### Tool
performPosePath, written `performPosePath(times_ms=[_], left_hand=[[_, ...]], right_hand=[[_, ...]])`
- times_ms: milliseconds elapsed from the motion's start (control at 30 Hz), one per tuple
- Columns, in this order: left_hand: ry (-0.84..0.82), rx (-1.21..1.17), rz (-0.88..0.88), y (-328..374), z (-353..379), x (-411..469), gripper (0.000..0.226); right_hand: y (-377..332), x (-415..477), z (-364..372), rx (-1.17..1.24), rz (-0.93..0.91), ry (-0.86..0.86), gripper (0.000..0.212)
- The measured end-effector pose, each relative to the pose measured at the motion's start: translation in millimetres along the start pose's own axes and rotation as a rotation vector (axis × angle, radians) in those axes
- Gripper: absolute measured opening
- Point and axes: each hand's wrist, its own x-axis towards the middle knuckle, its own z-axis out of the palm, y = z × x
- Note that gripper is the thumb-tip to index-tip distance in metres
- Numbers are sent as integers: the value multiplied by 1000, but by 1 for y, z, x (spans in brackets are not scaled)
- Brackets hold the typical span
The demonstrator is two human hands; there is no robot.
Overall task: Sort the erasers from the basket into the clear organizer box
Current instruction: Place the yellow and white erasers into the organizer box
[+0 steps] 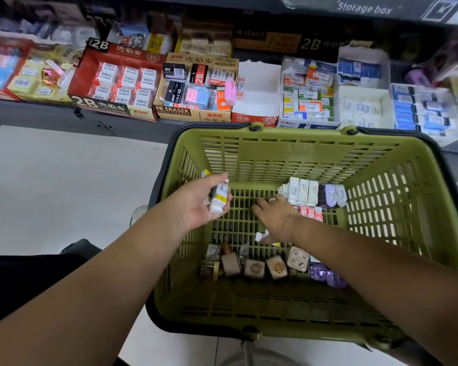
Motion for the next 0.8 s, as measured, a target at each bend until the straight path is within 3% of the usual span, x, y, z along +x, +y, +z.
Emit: performPosePath(times_ms=[167, 333, 567, 800], left_hand=[[15, -19, 13, -1, -1, -2, 14], [47, -28, 15, -1, -4, -2, 14], [64, -44, 7, -2, 0, -2, 13], [72, -56, 3, -2, 0, -2, 14]], right_hand=[[7, 9, -7, 209, 178, 130, 73], [10, 3, -3, 186, 60, 22, 101], [4, 0, -5, 230, 35, -1, 84], [-17, 5, 2, 395, 86, 16, 91]])
